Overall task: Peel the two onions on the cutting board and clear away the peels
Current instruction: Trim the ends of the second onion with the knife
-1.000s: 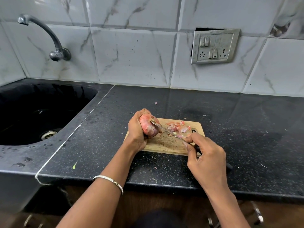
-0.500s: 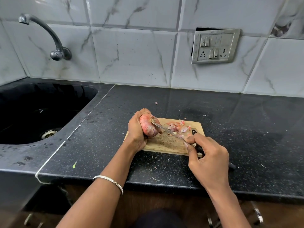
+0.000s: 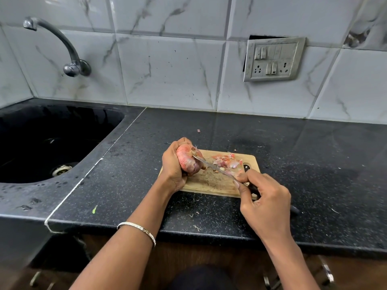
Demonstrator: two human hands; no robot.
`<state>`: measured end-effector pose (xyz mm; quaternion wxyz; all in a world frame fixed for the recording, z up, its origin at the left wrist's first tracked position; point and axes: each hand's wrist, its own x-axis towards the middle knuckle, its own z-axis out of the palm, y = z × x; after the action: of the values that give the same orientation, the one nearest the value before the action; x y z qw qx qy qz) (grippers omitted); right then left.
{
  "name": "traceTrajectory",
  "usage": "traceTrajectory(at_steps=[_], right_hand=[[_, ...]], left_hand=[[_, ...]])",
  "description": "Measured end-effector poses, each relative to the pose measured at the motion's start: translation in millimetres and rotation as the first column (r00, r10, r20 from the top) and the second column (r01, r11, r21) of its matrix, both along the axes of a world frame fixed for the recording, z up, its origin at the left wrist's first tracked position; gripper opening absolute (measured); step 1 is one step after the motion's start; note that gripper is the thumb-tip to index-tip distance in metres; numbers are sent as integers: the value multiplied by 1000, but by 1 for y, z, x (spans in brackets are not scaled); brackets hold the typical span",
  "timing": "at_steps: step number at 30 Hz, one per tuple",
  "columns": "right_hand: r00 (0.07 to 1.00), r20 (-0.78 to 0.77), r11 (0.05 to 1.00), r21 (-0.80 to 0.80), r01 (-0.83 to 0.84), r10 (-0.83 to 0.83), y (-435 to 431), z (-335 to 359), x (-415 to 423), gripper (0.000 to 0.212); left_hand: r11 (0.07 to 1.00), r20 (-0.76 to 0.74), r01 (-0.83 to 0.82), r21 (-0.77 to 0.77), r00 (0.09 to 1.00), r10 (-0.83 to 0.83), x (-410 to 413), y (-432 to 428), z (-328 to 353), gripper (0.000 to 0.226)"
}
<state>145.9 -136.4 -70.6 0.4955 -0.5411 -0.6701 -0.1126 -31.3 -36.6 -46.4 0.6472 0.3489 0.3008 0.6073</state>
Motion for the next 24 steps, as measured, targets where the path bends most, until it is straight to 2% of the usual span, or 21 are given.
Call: traceTrajectory(at_steps=[13, 17, 20, 22, 24], right_hand=[[998, -63, 997, -80, -6, 1, 5, 0, -1, 23], [999, -24, 998, -48, 32, -33, 4, 1, -5, 32], [992, 8, 991, -45, 125, -125, 4, 1, -2, 36], [988, -22, 988, -48, 149, -150, 5, 2, 1, 35], [995, -27, 996, -19, 92, -93, 3, 2, 0, 33]], left_hand=[[999, -65, 2, 42, 998, 1, 0, -2, 1, 33], [999, -65, 21, 42, 998, -18, 0, 0, 0, 32], [998, -46, 26, 50, 999, -24, -3, 4, -4, 33], [998, -54, 13, 63, 998, -9, -3, 5, -6, 26], [996, -80, 13, 83, 997, -6, -2, 4, -5, 19]])
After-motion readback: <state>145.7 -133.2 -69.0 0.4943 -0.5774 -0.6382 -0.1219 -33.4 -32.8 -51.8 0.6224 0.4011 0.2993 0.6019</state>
